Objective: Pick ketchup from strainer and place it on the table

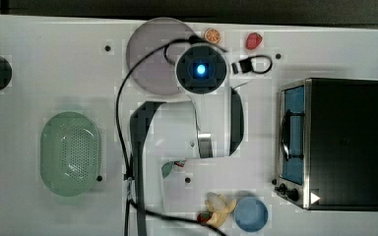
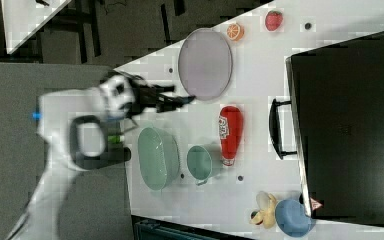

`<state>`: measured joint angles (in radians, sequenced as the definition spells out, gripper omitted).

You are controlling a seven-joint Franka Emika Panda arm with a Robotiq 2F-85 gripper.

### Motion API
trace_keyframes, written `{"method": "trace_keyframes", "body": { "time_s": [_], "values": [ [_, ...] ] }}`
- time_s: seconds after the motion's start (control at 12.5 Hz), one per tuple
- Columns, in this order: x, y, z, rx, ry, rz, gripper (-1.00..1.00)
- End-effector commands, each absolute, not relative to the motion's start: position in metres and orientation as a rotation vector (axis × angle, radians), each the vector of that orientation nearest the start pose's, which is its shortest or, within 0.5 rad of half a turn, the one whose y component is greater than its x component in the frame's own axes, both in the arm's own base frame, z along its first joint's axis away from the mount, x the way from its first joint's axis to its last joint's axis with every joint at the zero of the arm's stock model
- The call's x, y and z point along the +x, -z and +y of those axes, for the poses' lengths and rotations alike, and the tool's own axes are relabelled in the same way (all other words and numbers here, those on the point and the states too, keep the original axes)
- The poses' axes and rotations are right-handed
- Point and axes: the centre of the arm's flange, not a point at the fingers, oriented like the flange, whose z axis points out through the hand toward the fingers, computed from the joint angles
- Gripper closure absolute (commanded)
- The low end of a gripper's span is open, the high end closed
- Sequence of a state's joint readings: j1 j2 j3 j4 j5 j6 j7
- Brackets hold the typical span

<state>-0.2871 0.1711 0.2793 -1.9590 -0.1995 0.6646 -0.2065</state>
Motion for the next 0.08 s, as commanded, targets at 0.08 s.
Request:
{"method": "trace_keyframes", "body": {
  "time_s": [0.08],
  "values": [
    [0.6104, -0.445, -0.024, -3.076, 0.181, 0.921, -1.0]
  ]
}}
